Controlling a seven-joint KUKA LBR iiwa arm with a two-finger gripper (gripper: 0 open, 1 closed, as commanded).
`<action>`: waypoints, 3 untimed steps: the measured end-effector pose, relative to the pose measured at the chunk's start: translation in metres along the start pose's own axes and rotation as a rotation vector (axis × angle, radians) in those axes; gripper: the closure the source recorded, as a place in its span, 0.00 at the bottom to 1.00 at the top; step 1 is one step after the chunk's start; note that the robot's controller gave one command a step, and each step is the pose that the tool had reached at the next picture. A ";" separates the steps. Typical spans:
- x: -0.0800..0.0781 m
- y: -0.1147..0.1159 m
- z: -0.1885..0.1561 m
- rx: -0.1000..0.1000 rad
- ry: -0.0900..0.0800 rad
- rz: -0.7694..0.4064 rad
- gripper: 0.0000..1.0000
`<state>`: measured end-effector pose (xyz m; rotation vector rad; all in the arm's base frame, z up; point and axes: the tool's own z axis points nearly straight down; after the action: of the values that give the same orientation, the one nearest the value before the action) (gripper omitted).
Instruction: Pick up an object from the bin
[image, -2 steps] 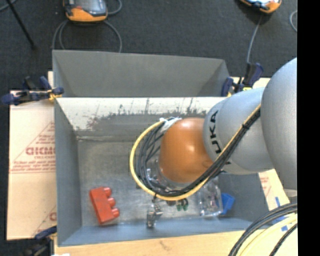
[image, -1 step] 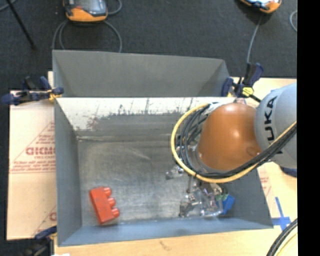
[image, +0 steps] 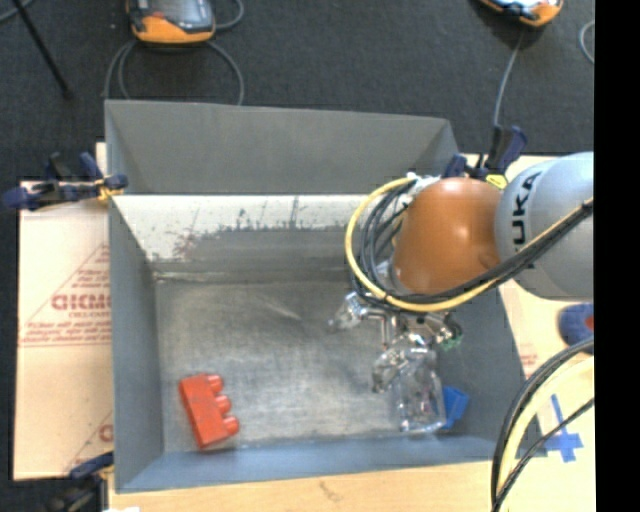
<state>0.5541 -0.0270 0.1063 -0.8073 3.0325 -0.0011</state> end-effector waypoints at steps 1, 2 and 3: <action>0.044 -0.040 -0.058 0.004 -0.001 -0.269 0.00; 0.055 -0.043 -0.002 0.003 -0.002 -0.579 0.00; 0.059 -0.048 0.029 0.019 -0.019 -0.974 0.00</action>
Offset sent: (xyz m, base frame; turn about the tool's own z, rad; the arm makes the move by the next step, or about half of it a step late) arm -0.0198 -0.0530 0.0566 -0.2745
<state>0.5268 -0.0985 0.0771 -2.1177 2.2859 -0.0228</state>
